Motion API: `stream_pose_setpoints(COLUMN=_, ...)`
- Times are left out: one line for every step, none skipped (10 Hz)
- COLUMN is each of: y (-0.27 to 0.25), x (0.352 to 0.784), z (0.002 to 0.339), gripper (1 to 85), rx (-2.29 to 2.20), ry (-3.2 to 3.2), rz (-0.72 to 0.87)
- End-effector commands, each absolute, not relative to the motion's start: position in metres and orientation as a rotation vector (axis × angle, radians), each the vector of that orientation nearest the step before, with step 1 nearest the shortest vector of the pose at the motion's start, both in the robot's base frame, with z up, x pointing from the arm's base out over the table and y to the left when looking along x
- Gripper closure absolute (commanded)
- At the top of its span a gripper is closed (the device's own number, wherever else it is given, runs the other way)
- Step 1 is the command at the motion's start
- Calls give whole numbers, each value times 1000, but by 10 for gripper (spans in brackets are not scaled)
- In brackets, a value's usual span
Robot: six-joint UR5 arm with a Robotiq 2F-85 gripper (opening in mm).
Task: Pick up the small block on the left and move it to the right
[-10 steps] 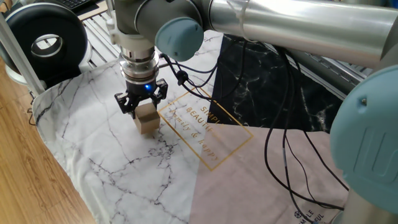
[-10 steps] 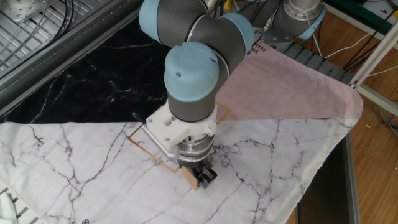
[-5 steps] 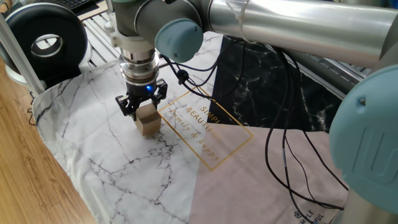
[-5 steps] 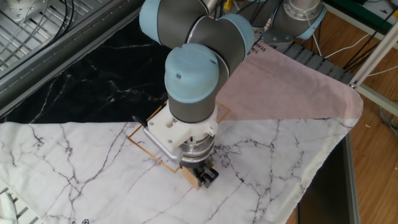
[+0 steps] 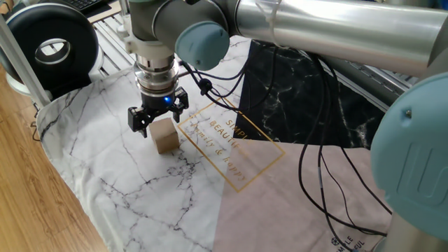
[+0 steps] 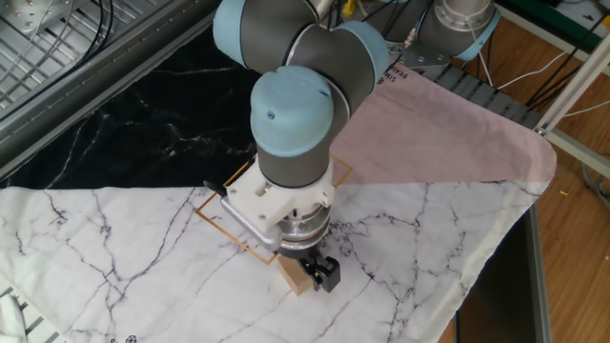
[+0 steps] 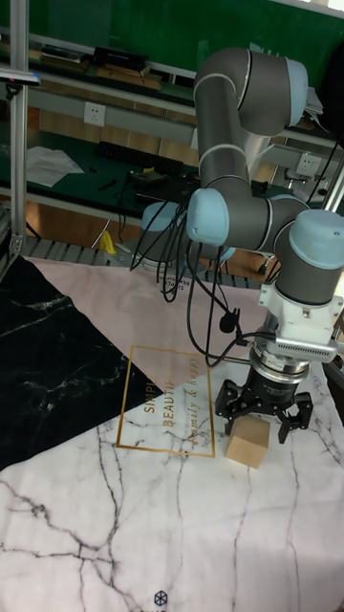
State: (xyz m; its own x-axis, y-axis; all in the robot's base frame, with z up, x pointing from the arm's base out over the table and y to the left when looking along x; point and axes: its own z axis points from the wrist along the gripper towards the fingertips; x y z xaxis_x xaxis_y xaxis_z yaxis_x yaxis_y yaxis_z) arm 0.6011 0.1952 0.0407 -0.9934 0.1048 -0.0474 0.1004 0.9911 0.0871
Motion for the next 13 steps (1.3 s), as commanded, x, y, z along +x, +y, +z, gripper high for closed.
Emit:
stream_pose_setpoints(y=196, x=607, z=51, gripper=7, rx=175, ry=3076, rz=146)
stream_pose_setpoints(y=190, x=612, z=55, gripper=7, rx=157, ry=3068, rz=115)
stream_pose_setpoints(y=192, x=616, z=60, gripper=7, rx=137, ry=3062, rz=136)
stream_pose_setpoints(y=198, x=626, z=64, gripper=27, rx=125, ry=3023, rz=171)
stream_pose_setpoints(y=207, x=629, z=67, gripper=260, rx=170, ry=3011, rz=227)
stream_pose_setpoints(y=203, x=624, z=70, gripper=620, rx=243, ry=3041, rz=209)
stream_pose_setpoints(y=188, x=621, z=73, gripper=843, rx=252, ry=3065, rz=130)
stream_pose_setpoints(y=190, x=623, z=80, gripper=843, rx=236, ry=3062, rz=149)
stream_pose_setpoints(y=188, x=623, z=87, gripper=843, rx=210, ry=3066, rz=148)
stream_pose_setpoints(y=178, x=621, z=96, gripper=843, rx=186, ry=3085, rz=106)
stream_pose_setpoints(y=171, x=622, z=104, gripper=843, rx=164, ry=3094, rz=91)
stream_pose_setpoints(y=152, x=628, z=111, gripper=843, rx=110, ry=3085, rz=21)
stream_pose_setpoints(y=140, x=636, z=117, gripper=843, rx=73, ry=3064, rz=-10)
